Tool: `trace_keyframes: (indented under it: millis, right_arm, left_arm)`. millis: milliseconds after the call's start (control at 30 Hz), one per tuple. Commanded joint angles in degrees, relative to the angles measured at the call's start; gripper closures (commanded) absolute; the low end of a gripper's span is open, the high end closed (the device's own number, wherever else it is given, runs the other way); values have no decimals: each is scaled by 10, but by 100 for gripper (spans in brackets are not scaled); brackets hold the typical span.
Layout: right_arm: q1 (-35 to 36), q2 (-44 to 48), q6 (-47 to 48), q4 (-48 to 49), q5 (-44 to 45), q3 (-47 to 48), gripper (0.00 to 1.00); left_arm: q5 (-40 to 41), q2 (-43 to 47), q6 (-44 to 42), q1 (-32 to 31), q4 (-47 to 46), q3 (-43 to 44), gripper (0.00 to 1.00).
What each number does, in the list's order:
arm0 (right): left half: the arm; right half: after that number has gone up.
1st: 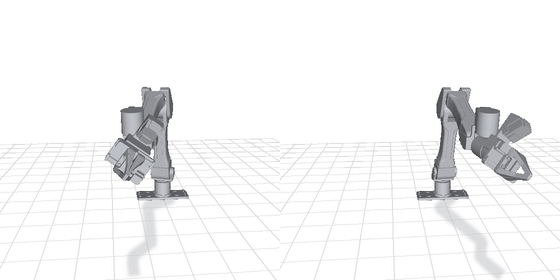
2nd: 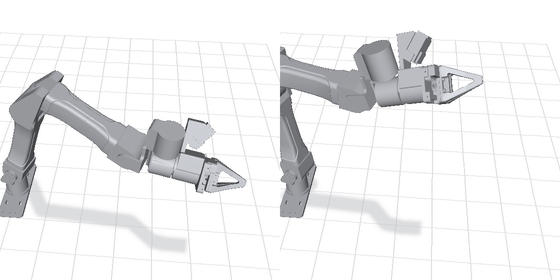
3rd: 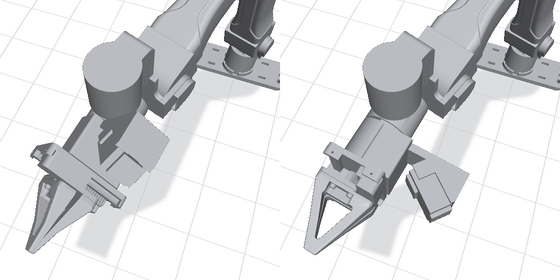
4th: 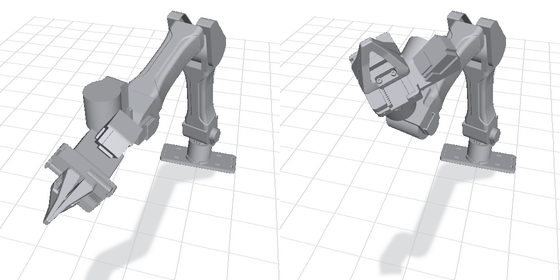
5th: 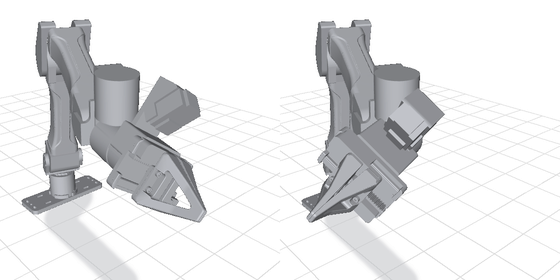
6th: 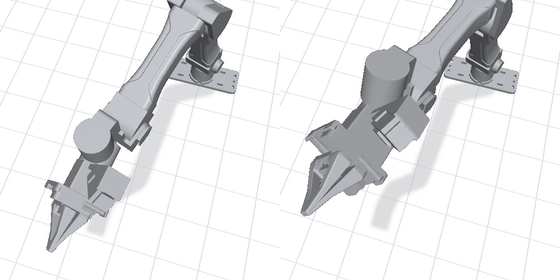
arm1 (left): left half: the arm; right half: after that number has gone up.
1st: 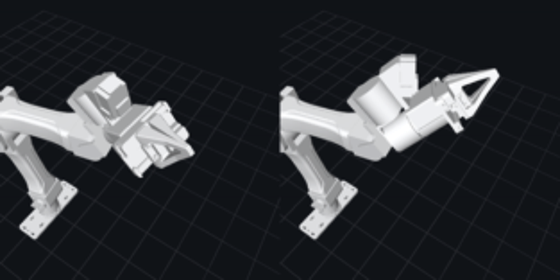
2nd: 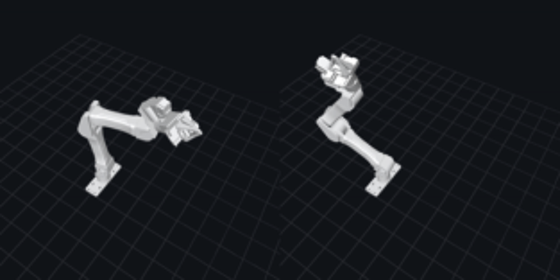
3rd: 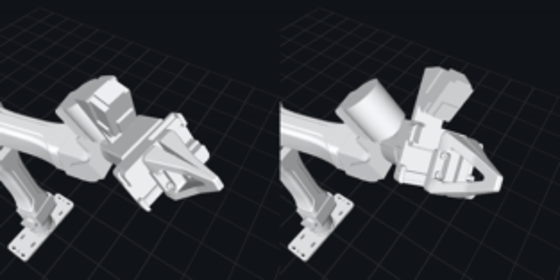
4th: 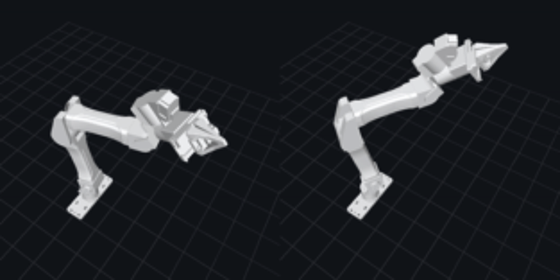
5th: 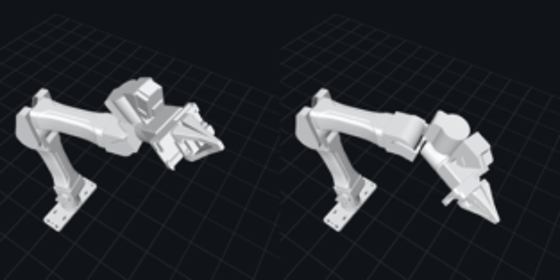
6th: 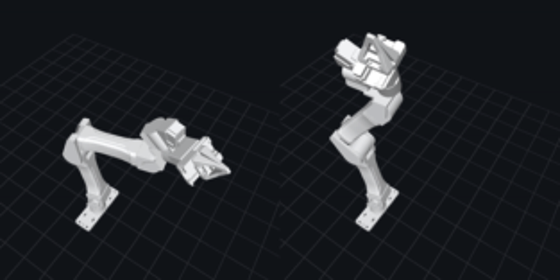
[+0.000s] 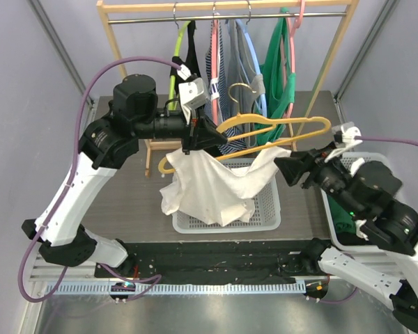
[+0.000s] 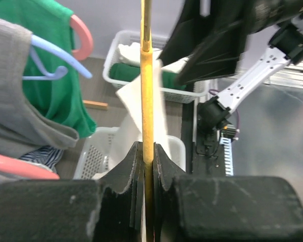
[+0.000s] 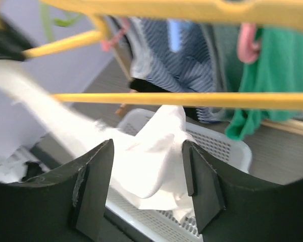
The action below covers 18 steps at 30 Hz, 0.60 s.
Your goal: Remove the tank top from the hanger
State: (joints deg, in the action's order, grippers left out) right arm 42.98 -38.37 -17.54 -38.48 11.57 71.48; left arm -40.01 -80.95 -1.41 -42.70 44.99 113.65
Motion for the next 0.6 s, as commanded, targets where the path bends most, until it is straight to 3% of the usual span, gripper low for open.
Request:
trace_keyframes:
  millis: [0, 33, 100, 133, 333, 567]
  right_arm:
    - [3, 11, 26, -12, -156, 77, 33]
    - [3, 2, 33, -21, -179, 86, 28]
    - [3, -7, 36, -41, -229, 105, 27]
    - [3, -13, 44, -46, -245, 109, 20]
    - [3, -34, 54, -56, -253, 132, 19]
    - [3, -78, 123, -27, -207, 251, 19]
  left_arm:
    - [41, -3, -49, -3, 7, 35, 100]
    - [48, -3, -51, -3, 8, 36, 100]
    - [56, -3, -54, -2, 8, 38, 100]
    - [63, -3, -53, -3, 8, 38, 100]
    - [78, 10, -67, -3, 16, 21, 100]
    - [37, 23, -106, -4, 69, -8, 100]
